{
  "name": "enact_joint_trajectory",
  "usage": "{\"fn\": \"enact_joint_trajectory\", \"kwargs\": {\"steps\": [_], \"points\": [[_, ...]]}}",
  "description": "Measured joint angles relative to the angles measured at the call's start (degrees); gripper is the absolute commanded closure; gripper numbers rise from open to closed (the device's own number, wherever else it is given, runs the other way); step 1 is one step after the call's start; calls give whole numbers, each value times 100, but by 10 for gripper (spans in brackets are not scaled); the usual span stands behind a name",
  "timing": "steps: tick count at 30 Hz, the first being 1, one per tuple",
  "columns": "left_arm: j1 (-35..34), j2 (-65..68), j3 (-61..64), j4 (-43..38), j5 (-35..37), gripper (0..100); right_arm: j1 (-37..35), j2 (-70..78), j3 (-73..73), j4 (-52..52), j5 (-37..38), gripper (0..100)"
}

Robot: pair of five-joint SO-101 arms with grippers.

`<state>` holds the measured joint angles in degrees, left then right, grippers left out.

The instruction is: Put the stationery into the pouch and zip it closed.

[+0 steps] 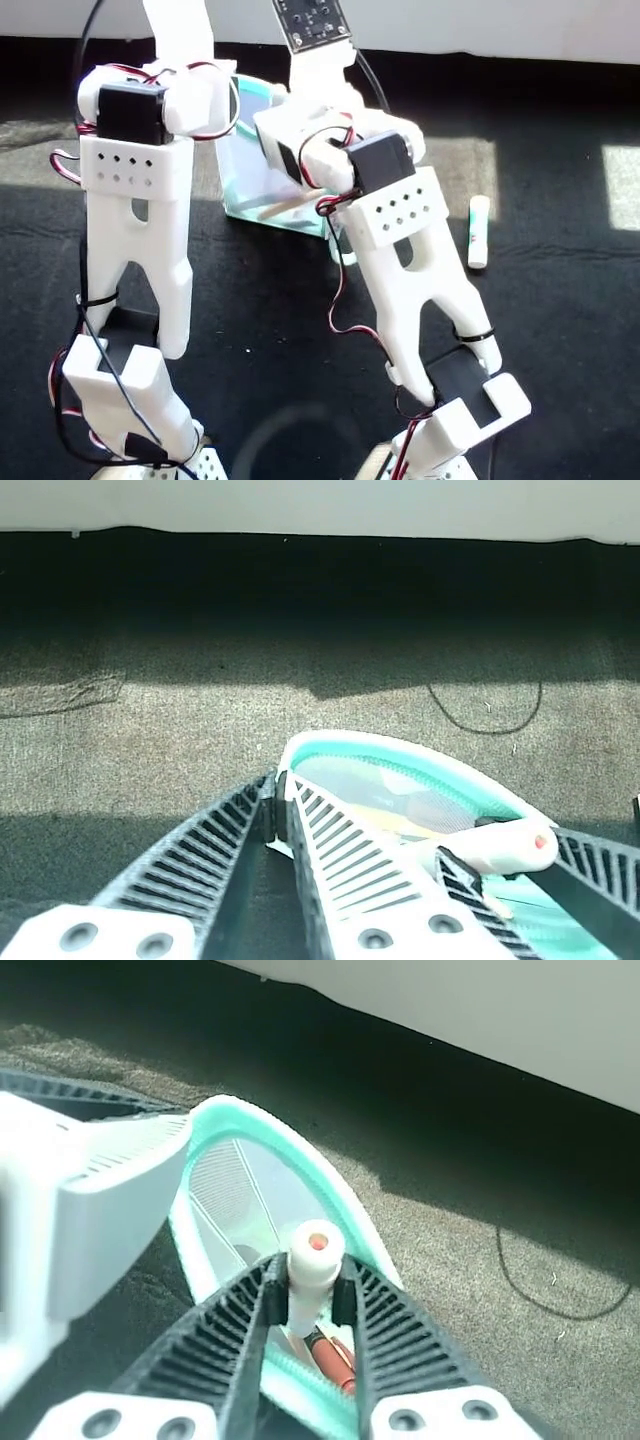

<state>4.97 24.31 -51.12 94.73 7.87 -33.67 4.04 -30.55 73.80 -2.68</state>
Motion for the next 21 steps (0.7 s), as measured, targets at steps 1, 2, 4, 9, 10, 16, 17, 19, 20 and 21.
{"fn": "enact_joint_trajectory", "kwargs": {"steps": [1, 2, 4, 9, 10, 16, 17, 19, 20, 21], "points": [[18, 0, 0, 18, 0, 991, 0, 0, -88, 123, 0, 719], [35, 0, 0, 35, 0, 991, 0, 0, -176, 246, 0, 715], [44, 0, 0, 35, 0, 991, -9, 18, -536, 545, 0, 725], [-26, 0, -9, 26, 0, 991, 88, 26, -2057, 1354, 0, 752], [-18, 0, -9, 26, 0, 991, 185, 26, -2453, 1468, 0, 755], [-18, 0, -9, 26, 0, 991, 1705, -9, -4185, 2119, 0, 915], [-18, 0, -9, 26, 0, 991, 2084, 0, -4097, 2180, 0, 923], [-18, 0, -9, 26, 0, 991, 2787, 158, -3578, 2268, 0, 896], [-18, 0, -9, 26, 0, 991, 3086, 290, -3226, 2295, 0, 867], [-18, 0, -9, 26, 0, 991, 3341, 457, -2787, 2286, 0, 830]]}}
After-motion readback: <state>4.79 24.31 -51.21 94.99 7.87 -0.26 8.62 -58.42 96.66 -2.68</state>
